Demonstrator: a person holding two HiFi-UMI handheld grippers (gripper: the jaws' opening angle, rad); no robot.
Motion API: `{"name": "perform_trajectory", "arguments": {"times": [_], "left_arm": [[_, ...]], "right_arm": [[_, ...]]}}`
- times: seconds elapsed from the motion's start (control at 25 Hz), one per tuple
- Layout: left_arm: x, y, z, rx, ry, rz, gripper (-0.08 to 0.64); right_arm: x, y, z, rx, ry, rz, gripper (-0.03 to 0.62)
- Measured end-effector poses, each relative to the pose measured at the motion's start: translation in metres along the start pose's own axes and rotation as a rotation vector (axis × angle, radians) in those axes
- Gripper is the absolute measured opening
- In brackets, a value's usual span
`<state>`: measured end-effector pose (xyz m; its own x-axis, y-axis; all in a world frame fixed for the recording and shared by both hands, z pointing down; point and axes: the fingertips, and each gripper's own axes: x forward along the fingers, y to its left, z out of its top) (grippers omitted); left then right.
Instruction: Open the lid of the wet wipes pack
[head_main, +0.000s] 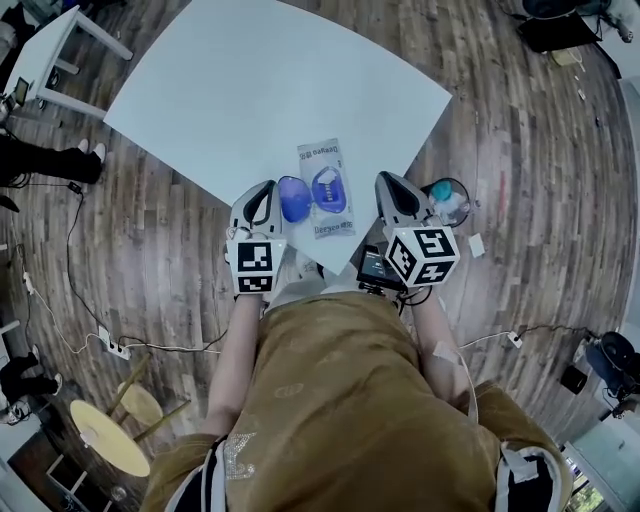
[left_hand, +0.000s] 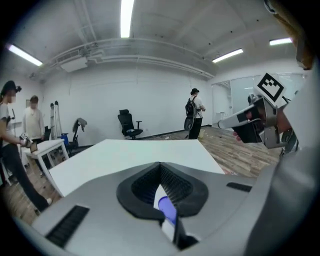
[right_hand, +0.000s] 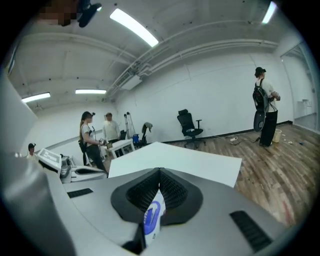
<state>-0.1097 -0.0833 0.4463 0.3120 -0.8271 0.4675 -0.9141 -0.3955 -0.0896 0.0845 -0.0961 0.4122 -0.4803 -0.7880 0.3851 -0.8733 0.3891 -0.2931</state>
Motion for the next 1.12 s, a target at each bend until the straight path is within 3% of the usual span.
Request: {"name": "perform_trajectory", "arguments": {"times": [0.12, 0.4, 0.56, 0.8, 1.12], "left_arm": [[-0.008, 0.002, 0.028, 0.0, -0.074, 0.015, 0.002], [-0.039, 0.009, 0.106, -0.1, -0.328, 0.03, 0.002], [-0.054, 0.015, 0.136, -0.126, -0.439, 0.039, 0.002], [-0.057, 0.017, 0.15, -0.102, -0.468, 0.048, 0.002], [-0.056, 0.018, 0.152, -0.07, -0.445, 0.068, 0.001]], "right_arm": [[-0.015, -0.004, 0.03, 0.022, -0.103, -0.008, 0.009], [-0.031, -0.008, 0.067, -0.14, -0.183, -0.08, 0.009], [-0.043, -0.009, 0.085, -0.124, -0.244, -0.085, 0.009], [-0.054, -0.008, 0.106, -0.133, -0.31, -0.098, 0.009], [-0.07, -0.009, 0.129, -0.183, -0.389, -0.142, 0.009]]}}
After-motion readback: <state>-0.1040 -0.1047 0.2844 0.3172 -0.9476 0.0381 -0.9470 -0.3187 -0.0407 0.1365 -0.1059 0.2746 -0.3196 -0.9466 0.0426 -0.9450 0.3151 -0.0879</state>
